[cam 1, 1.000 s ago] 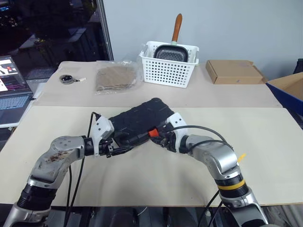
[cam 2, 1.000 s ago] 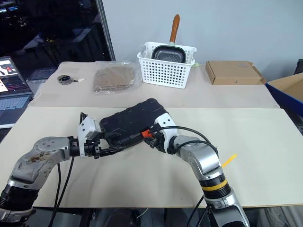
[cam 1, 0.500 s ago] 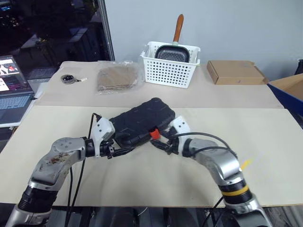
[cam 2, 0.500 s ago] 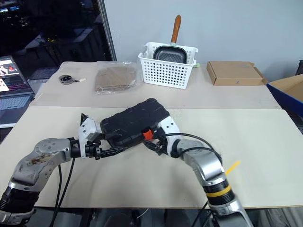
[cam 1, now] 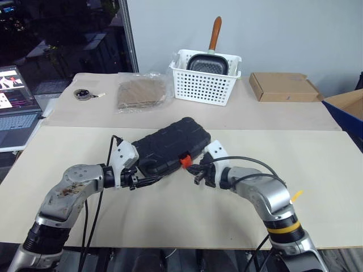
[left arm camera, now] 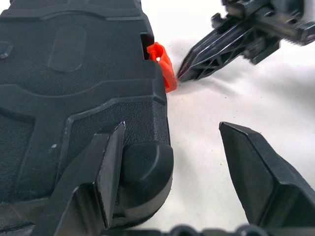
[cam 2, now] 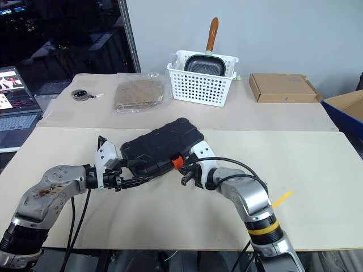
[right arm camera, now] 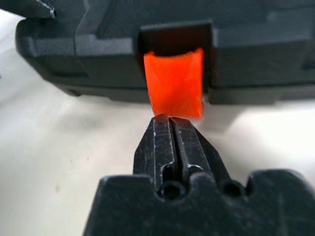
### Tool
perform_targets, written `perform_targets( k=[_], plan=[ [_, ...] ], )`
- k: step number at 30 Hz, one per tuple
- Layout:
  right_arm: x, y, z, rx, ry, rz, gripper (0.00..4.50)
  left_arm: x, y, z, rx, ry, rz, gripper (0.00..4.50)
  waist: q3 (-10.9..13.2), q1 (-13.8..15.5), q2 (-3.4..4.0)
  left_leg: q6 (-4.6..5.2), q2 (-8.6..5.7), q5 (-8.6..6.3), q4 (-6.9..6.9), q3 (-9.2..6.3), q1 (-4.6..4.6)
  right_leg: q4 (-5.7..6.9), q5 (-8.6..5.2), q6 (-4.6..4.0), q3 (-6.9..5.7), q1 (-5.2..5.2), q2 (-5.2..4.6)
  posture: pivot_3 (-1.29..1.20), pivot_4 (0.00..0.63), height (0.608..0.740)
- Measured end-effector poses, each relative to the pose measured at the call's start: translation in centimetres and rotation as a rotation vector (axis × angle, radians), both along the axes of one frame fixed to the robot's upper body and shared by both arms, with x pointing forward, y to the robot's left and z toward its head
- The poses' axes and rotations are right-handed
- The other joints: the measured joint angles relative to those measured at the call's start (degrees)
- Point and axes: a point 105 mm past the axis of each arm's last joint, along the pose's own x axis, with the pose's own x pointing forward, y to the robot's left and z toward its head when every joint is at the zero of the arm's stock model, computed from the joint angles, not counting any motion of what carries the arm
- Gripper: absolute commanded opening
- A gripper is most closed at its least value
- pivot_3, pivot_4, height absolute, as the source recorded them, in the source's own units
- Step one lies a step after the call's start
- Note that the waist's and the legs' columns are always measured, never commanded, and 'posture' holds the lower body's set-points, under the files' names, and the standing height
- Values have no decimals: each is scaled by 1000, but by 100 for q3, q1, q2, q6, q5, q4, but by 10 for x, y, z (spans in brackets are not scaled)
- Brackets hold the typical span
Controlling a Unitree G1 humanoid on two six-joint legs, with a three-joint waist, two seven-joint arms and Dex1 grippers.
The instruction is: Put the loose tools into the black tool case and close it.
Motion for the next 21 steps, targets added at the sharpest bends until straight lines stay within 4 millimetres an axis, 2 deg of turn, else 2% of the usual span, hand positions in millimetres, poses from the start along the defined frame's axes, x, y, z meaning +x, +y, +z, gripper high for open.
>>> perform_targets(
  k=[4, 10, 13, 19, 21],
  plan=[
    [8, 5, -8, -6, 6, -17, 52, 1, 0, 0, 4, -2, 3, 3268, 0, -11, 0, 0, 0, 0, 0, 1, 0, 2, 0, -1, 2, -1, 1, 0, 150, 740],
    [9, 4, -8, -9, -9, -12, 52, 1, -1, -1, -3, -4, 8, 3268, 0, -7, 1, -1, 1, 1, 0, 0, 0, 4, 0, 0, 1, -1, -1, 0, 150, 740],
    [5, -1, -4, -7, -29, -2, 52, 1, -1, -1, -5, -6, 8, 3268, 0, -1, 1, -1, 1, 0, 0, 0, -1, 3, 0, 0, 0, -1, -2, 0, 150, 740],
    [-5, -11, 22, 42, -98, 47, 52, 1, -1, -1, -5, -6, 15, 3268, 0, -1, 1, -1, 3, 0, 0, -2, 4, 3, 0, 0, 0, 1, -1, 0, 150, 740],
    [-5, -11, 23, 47, -101, 48, 52, 1, -1, -1, -6, -5, 16, 3268, 0, 0, 1, -1, 3, 1, 0, -2, 5, 4, 0, 0, 0, 2, 0, 0, 150, 740]
  ],
)
